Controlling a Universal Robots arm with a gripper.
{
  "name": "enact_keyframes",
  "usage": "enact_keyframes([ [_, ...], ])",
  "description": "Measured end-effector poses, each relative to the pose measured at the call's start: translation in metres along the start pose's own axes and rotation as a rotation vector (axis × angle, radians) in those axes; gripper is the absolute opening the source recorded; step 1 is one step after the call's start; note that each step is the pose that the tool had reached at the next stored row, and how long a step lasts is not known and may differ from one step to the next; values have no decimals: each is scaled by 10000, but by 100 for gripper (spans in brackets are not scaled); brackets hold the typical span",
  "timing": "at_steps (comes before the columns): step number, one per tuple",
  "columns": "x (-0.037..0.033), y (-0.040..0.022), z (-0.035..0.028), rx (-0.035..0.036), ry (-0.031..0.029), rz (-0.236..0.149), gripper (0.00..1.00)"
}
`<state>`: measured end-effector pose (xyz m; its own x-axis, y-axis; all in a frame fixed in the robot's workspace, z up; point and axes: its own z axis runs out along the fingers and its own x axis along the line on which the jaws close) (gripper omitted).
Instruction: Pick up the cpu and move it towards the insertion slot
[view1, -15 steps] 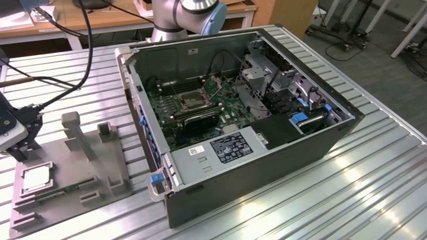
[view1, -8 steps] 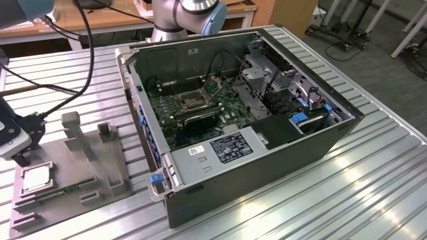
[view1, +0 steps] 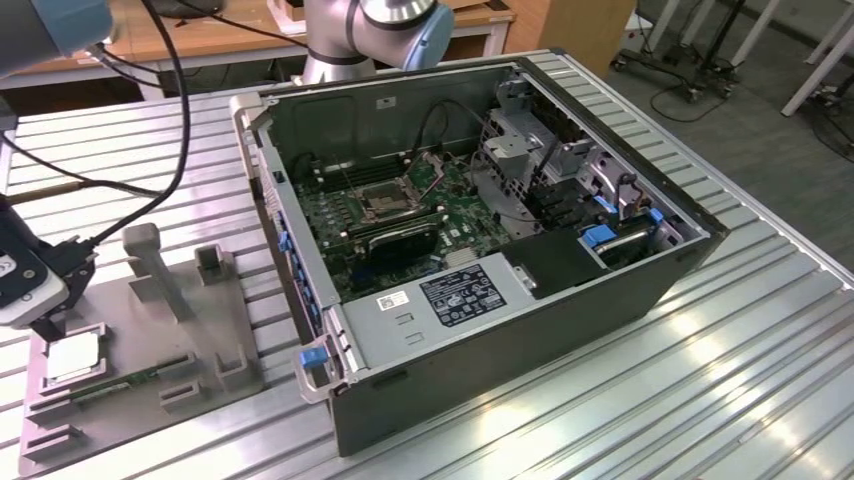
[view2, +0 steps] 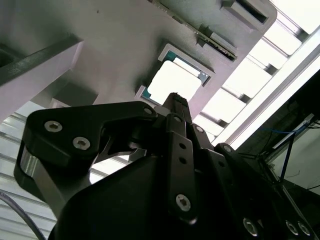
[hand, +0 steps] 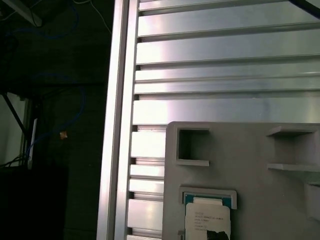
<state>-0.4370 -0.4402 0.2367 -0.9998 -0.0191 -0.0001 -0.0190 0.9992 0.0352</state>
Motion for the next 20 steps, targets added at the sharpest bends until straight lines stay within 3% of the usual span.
enact_keyframes([
  [14,0,-3,47,1,1,-1,10],
  [20,5,-32,91,0,-2,-2,10],
])
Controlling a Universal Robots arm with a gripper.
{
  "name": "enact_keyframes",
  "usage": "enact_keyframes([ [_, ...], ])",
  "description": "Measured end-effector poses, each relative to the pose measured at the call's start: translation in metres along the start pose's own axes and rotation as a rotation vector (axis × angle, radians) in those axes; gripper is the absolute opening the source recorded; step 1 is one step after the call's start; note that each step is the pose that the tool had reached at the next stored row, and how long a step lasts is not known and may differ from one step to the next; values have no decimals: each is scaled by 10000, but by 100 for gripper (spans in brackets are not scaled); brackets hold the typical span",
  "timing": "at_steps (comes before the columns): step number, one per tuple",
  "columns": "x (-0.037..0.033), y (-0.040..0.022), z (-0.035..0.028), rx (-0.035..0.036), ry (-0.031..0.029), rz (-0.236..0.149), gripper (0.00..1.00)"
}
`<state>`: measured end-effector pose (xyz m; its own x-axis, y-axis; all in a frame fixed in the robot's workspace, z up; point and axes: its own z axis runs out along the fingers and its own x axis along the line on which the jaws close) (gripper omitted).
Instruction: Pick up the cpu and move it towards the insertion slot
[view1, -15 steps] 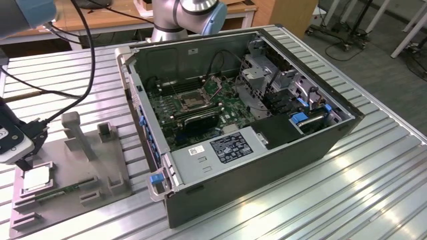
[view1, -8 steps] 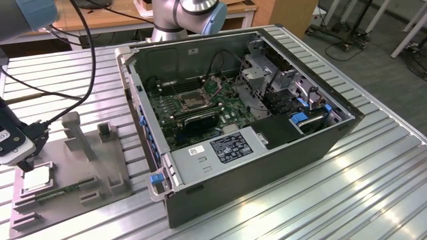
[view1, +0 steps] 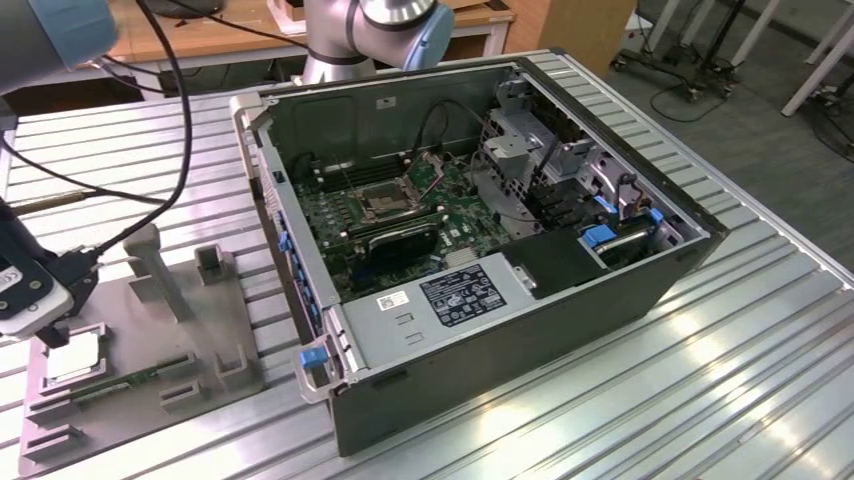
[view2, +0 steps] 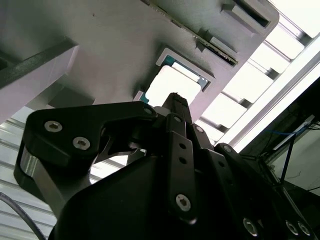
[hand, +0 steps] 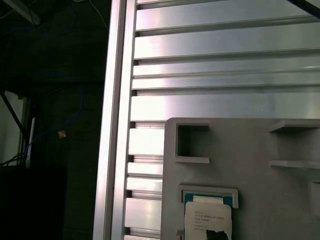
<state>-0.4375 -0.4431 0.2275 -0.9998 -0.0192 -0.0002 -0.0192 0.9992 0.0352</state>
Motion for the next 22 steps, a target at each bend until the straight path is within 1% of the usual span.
enact_keyframes([
  [5,3,-12,81,1,2,0,10],
  [8,8,-13,107,3,4,-1,10],
  [13,58,-13,147,1,-5,0,10],
  [18,64,-15,218,2,-6,0,10],
  [22,64,-15,221,3,-3,-1,10],
])
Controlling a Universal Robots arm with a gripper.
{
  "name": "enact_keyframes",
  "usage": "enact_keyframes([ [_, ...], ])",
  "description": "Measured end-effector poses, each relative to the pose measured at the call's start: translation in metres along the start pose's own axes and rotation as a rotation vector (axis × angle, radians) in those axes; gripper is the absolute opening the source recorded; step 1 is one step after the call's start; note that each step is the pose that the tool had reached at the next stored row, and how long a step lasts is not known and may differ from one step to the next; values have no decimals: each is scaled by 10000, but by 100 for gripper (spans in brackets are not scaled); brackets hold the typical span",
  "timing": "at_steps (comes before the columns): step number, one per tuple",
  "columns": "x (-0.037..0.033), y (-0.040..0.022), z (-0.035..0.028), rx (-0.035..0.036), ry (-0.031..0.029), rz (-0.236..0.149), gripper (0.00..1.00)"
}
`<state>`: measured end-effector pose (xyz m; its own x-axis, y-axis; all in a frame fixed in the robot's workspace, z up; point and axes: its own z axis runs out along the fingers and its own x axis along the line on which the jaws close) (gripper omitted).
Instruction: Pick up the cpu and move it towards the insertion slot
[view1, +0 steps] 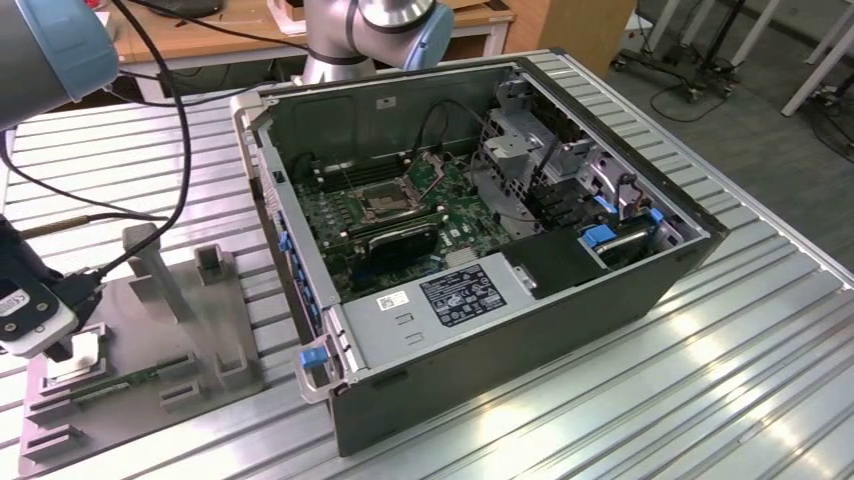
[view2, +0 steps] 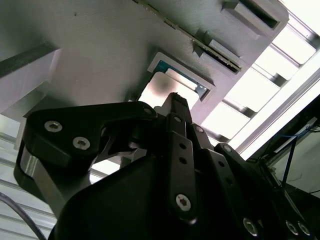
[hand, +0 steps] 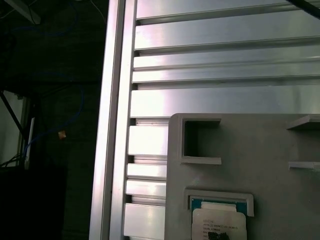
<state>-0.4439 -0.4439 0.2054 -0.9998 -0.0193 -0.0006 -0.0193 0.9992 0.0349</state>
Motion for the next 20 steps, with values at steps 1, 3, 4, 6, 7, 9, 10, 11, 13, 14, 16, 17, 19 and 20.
enact_keyframes([
  [1,0,0,0,0,-1,0,10],
  [3,0,0,1,-1,-1,1,10],
  [4,0,0,1,-1,-1,0,10],
  [6,0,0,1,-1,-1,0,10],
  [7,0,0,1,-1,-1,0,11],
  [9,0,0,2,-1,-1,0,17],
  [10,0,0,2,-1,-1,0,23],
  [11,0,0,2,0,-1,0,23],
  [13,0,0,2,-1,-1,0,29],
  [14,0,0,2,-1,-1,0,41],
  [16,0,0,2,-1,-1,1,47],
  [17,0,0,3,-1,-2,0,53],
  [19,0,0,2,0,-1,0,53],
  [20,0,0,3,-1,-1,1,59],
])
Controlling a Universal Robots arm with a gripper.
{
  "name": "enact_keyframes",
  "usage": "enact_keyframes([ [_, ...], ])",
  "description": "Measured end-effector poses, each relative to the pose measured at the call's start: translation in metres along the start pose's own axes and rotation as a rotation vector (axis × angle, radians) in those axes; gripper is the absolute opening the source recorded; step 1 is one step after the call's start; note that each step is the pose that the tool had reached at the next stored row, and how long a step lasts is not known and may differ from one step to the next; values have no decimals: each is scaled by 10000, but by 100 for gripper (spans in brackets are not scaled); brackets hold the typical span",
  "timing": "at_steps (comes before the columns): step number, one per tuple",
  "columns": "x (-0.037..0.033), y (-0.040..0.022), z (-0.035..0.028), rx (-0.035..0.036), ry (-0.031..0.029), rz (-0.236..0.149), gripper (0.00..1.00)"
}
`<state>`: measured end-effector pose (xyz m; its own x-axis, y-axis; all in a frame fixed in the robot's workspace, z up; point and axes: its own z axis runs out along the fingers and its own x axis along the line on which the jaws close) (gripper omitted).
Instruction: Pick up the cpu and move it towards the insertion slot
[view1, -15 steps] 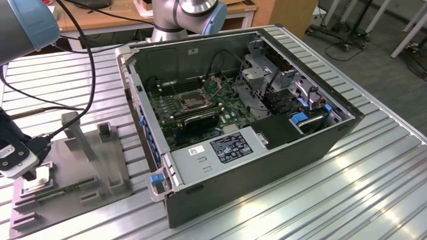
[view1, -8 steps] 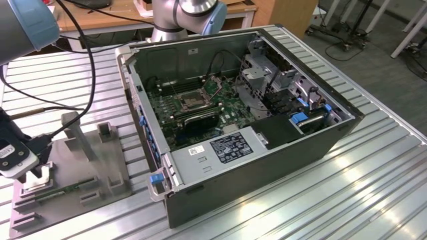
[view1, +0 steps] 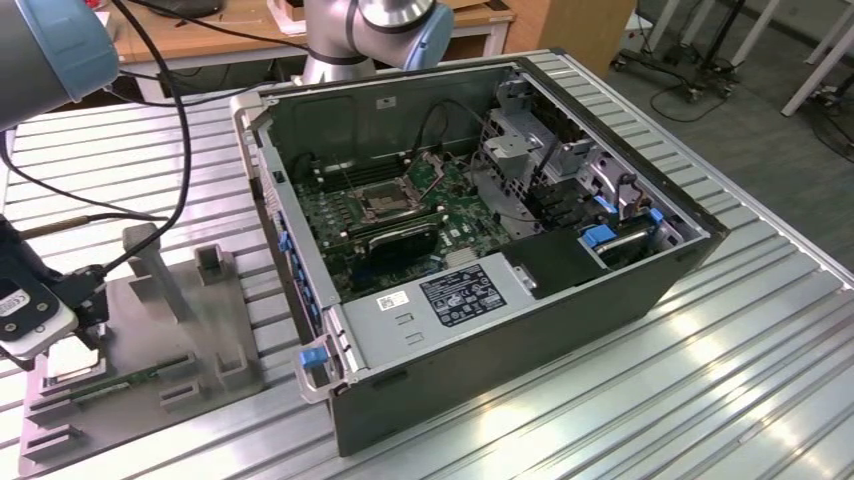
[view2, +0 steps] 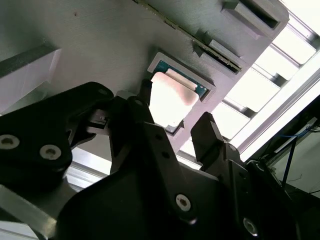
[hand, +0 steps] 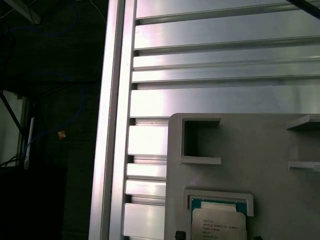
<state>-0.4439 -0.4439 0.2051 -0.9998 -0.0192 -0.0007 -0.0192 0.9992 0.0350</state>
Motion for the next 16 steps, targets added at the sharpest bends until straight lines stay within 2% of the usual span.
enact_keyframes([
  [3,0,0,4,-1,-1,0,59],
  [9,0,-3,71,0,0,0,59],
  [16,-7,-2,91,-2,-2,0,59],
])
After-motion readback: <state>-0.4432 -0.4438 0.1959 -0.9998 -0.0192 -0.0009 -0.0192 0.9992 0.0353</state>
